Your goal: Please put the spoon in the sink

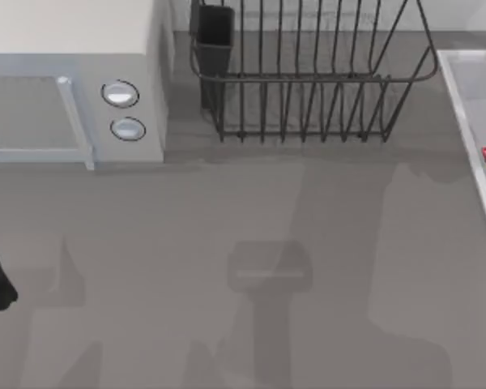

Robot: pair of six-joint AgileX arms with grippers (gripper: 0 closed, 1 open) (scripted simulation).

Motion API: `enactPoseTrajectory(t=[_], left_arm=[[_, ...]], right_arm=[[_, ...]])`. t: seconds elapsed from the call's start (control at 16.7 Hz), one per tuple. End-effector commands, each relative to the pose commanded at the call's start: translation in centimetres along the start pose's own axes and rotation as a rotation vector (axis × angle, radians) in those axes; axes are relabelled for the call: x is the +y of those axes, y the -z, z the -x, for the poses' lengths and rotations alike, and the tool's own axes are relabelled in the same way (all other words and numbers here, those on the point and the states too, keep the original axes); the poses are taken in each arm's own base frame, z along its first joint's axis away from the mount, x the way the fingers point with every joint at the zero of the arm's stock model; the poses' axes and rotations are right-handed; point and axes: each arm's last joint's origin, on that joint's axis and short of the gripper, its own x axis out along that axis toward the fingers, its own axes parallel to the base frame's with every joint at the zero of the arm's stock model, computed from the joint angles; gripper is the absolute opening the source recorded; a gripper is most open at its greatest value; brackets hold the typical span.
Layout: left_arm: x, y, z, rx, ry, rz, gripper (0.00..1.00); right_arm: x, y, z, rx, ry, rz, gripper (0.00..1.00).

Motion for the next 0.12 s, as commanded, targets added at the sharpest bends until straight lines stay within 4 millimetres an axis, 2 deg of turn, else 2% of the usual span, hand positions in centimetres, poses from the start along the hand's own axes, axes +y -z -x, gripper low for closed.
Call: enactPoseTrajectory(t=[0.12], left_arm=[[0.00, 0.00, 0.00, 0.000, 0.000, 0.000, 1.00]], right_arm=[[0.00, 0.00, 0.00, 0.000, 0.000, 0.000, 1.00]])
